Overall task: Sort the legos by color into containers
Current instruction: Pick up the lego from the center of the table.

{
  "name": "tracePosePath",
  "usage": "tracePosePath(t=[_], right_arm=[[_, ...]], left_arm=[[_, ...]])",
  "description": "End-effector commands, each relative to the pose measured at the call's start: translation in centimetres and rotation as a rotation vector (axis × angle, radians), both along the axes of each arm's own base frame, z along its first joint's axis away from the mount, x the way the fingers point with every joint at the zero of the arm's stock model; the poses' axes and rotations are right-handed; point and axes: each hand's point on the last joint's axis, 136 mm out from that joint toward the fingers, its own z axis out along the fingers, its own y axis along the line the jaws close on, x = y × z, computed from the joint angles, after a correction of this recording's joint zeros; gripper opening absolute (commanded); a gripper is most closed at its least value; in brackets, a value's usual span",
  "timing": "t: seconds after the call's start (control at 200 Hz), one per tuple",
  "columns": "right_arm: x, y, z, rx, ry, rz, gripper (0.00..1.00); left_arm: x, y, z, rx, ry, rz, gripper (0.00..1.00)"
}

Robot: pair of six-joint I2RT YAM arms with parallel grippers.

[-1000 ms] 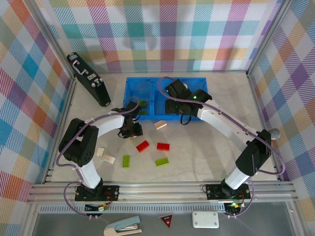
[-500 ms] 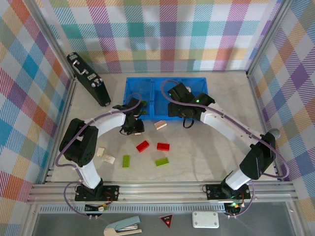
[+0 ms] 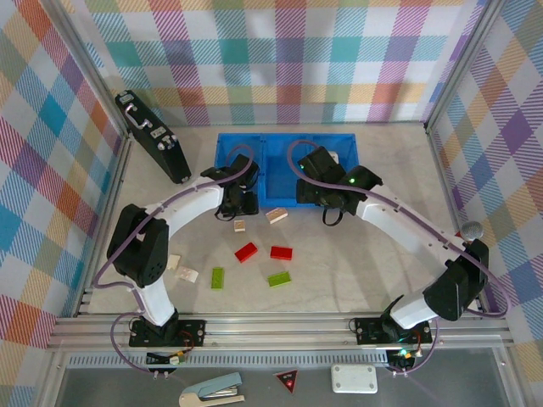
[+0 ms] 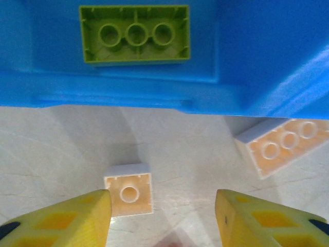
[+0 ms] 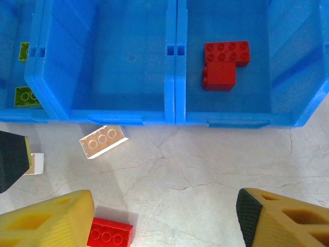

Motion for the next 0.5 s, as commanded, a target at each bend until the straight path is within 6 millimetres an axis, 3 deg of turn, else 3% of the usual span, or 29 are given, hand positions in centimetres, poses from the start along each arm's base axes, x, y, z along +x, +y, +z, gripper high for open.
tracePosePath(t=[0.0, 0.23, 0.495], right_arm=[[-0.2, -0.9, 0.5, 0.006, -0.016, -0.029, 0.74], [-0.4, -1.0, 0.4, 0.011, -0.011, -0.031, 0.74], [-0.4, -0.9, 0.4, 0.015, -0.009, -0.032, 0.74]], left_arm=[[-1.3, 1.7, -2.1, 0.09, 0.067, 0.001, 0.58], [-2.3, 2.2, -4.7, 0.106, 0.114, 0.011, 0.59], [-2.7, 2.2, -6.0, 0.104, 0.136, 0.007, 0.46]])
